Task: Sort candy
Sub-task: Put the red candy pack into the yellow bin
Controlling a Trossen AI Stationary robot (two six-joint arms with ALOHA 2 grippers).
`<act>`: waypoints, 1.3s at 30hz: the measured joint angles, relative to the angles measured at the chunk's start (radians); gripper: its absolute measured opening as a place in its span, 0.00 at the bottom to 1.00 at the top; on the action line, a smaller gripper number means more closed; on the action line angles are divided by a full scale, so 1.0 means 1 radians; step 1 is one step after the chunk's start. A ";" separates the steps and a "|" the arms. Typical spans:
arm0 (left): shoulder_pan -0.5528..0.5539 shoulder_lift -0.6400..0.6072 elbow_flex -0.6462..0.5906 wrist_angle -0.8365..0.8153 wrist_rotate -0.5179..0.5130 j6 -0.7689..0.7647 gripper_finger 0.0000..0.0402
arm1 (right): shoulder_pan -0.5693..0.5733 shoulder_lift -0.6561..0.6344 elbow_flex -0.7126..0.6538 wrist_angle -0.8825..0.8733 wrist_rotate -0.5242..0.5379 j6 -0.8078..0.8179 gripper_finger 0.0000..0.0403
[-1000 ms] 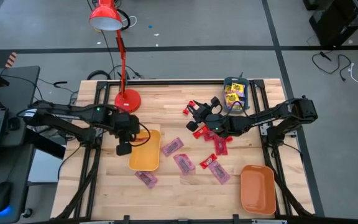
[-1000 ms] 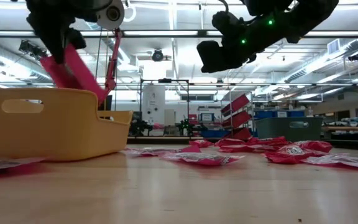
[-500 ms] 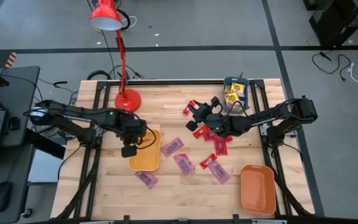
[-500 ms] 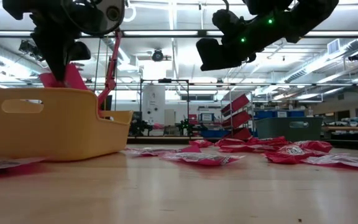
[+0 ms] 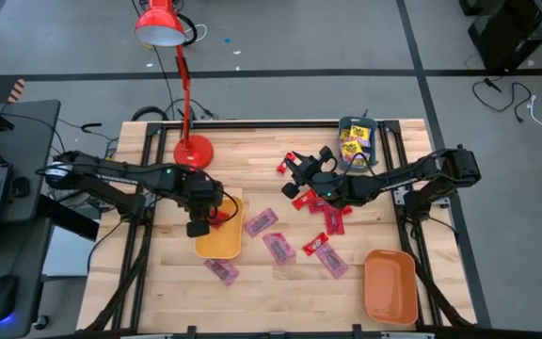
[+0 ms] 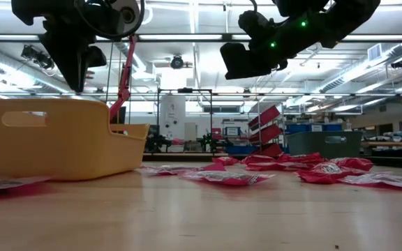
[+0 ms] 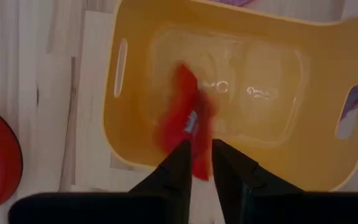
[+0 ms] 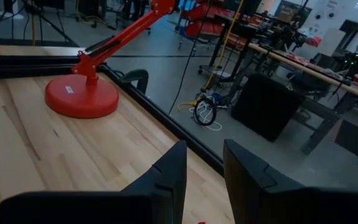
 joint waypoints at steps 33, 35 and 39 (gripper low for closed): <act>0.000 -0.028 0.000 0.271 -0.151 0.306 0.21 | -0.150 0.000 0.090 -0.235 -0.276 0.256 0.23; 0.000 -0.033 0.000 0.299 -0.152 0.344 0.21 | -0.172 0.000 0.116 -0.315 -0.341 0.267 0.23; 0.001 -0.046 -0.011 0.373 -0.153 0.416 0.21 | -0.200 0.000 0.160 -0.495 -0.491 0.303 0.23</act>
